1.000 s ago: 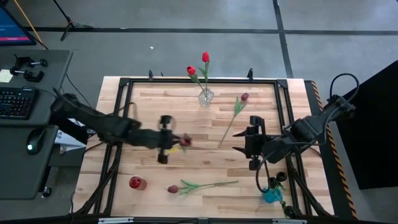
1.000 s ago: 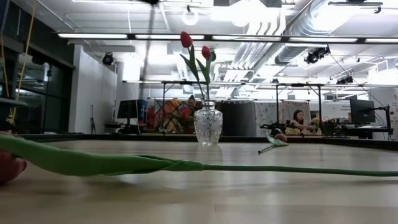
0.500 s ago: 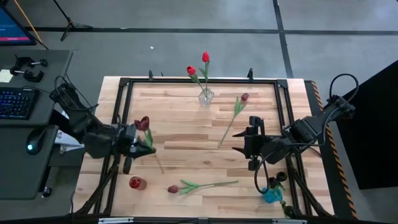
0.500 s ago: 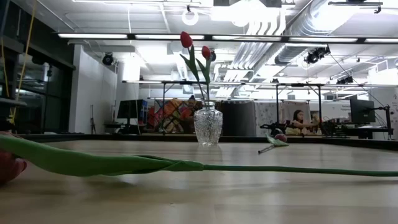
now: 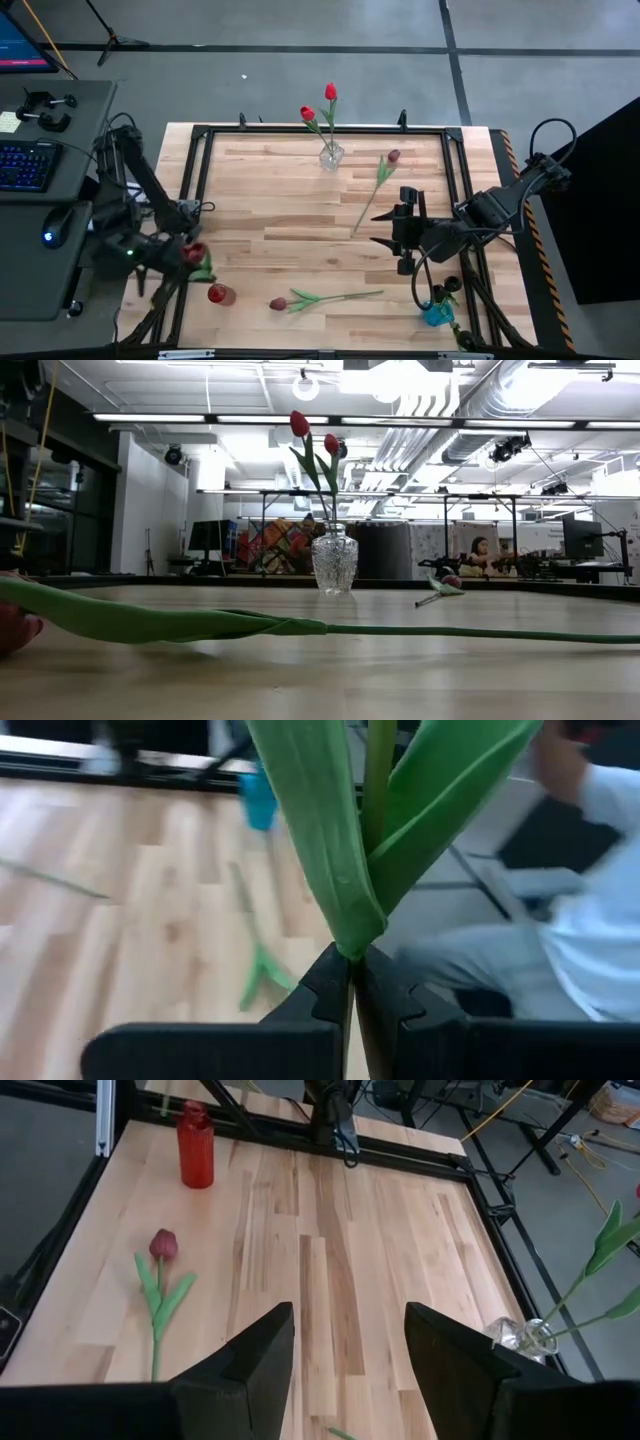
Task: Sort flowers into vase by color
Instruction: Put the center maroon flower into the red vase
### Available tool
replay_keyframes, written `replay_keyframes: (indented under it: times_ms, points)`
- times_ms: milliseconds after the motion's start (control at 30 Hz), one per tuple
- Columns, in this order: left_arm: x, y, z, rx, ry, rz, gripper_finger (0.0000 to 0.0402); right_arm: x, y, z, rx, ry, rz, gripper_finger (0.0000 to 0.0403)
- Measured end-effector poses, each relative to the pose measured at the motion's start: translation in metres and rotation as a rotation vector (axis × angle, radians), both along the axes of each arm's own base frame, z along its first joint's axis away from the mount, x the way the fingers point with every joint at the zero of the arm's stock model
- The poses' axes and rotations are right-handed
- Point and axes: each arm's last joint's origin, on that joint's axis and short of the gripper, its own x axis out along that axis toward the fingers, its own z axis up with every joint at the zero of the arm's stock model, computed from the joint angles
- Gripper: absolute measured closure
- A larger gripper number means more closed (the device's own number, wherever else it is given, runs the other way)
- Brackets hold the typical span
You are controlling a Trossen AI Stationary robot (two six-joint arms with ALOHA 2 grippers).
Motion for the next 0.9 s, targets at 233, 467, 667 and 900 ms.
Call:
replay_keyframes:
  times_ms: [233, 467, 667, 900]
  points:
    - [-0.019, 0.000, 0.004, 0.025, -0.029, -0.108, 0.0401, 0.000, -0.001, 0.001, 0.024, -0.019, -0.038, 0.0222]
    - [-0.029, 0.015, -0.006, 0.136, 0.015, -0.064, 0.0401, 0.000, -0.001, 0.001, 0.074, -0.029, -0.071, 0.0222]
    - [-0.032, 0.017, -0.006, 0.126, 0.025, -0.069, 0.0401, 0.000, -0.001, 0.001, 0.075, -0.034, -0.081, 0.0222]
    - [-0.035, 0.008, -0.010, 0.116, 0.046, -0.084, 0.0401, 0.001, -0.002, 0.001, 0.059, -0.043, -0.098, 0.0222]
